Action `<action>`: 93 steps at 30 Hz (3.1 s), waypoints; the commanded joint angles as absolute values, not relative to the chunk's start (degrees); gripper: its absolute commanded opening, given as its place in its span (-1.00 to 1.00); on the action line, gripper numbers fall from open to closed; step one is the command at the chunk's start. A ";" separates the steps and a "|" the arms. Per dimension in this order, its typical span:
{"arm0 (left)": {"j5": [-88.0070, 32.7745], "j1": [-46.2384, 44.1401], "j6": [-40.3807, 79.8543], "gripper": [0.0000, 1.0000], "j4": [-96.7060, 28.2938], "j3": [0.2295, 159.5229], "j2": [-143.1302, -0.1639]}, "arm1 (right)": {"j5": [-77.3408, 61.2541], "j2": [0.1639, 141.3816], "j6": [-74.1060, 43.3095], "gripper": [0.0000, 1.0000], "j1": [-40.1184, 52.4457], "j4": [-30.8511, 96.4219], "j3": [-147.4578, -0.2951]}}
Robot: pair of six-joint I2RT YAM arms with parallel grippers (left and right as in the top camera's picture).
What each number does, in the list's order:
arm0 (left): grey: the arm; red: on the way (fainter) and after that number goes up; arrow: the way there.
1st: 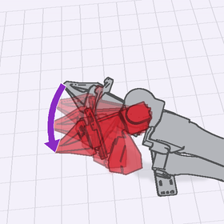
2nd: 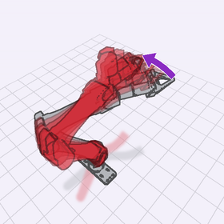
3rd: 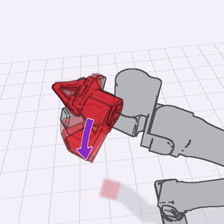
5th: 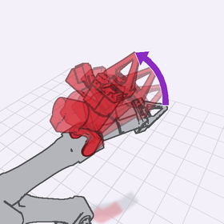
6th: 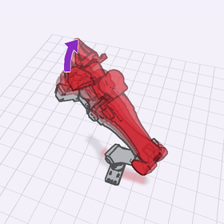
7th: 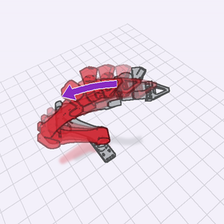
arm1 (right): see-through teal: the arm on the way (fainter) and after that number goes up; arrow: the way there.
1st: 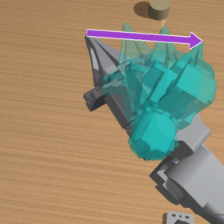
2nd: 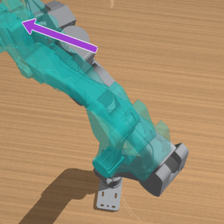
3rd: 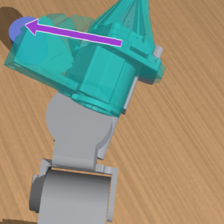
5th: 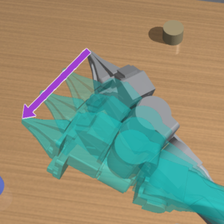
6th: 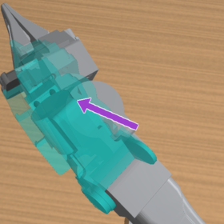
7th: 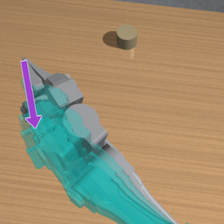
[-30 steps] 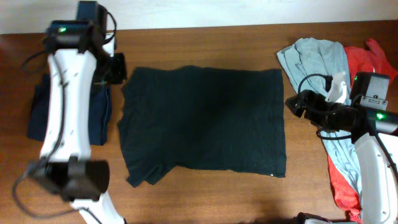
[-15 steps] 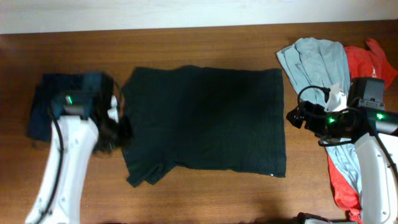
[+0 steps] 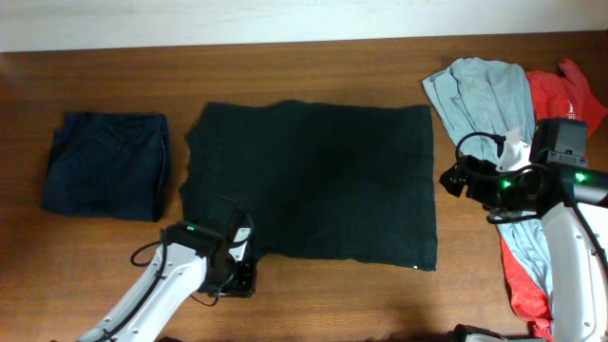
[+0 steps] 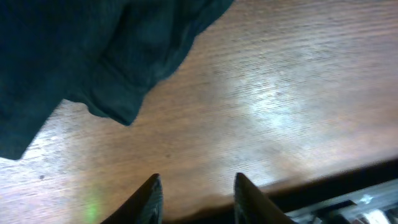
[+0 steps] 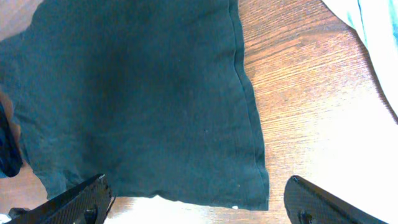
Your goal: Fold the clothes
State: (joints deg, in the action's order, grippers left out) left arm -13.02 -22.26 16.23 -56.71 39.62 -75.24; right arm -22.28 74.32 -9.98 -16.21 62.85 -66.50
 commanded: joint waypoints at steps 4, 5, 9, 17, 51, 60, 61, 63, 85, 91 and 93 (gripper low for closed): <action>-4.45 -24.21 24.34 -0.09 -55.29 39.16 -74.56 | -21.58 74.74 -9.23 0.87 -16.51 63.33 -66.65; -4.75 -24.18 25.04 -0.07 -54.92 39.20 -74.56 | -21.58 74.74 -9.23 0.87 -16.53 63.31 -66.65; -7.22 -24.18 26.35 -0.05 -50.00 39.20 -74.59 | -21.61 74.74 -9.23 0.87 -16.53 63.31 -66.65; -5.58 -24.18 26.35 -0.01 -45.21 39.20 -83.59 | -21.58 74.74 -9.23 0.87 -16.51 63.33 -66.65; -1.02 -24.18 20.69 -0.99 -65.45 58.85 -82.04 | -14.63 84.05 -12.93 0.58 -16.51 66.11 -52.75; -1.02 -24.18 20.69 -0.99 -65.41 58.85 -82.04 | -20.64 84.05 -15.59 0.43 -16.53 59.16 -38.85; -0.99 -24.18 20.69 -0.99 -65.39 58.85 -82.04 | -21.80 84.05 -16.25 0.36 -16.51 56.45 -37.26; -0.99 -24.18 20.69 -0.99 -65.39 58.85 -82.04 | -24.21 84.05 -16.56 0.24 -16.51 53.21 -35.77; -0.58 -24.18 22.06 -0.99 -74.54 58.85 -78.15 | -20.14 69.76 -16.82 -0.92 -16.53 58.92 -38.06; 1.76 -24.18 19.81 -0.97 -70.98 58.85 -76.55 | -20.67 61.10 -19.16 -0.92 -16.51 54.11 -41.25; 2.04 -24.18 17.78 -0.97 -67.55 58.85 -76.88 | -22.31 61.84 -19.20 -0.92 -16.51 51.57 -41.32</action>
State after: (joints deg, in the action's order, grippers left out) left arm 0.45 -24.01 20.53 -70.26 58.08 -77.03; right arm -21.74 61.45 -18.22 -16.21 53.17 -40.36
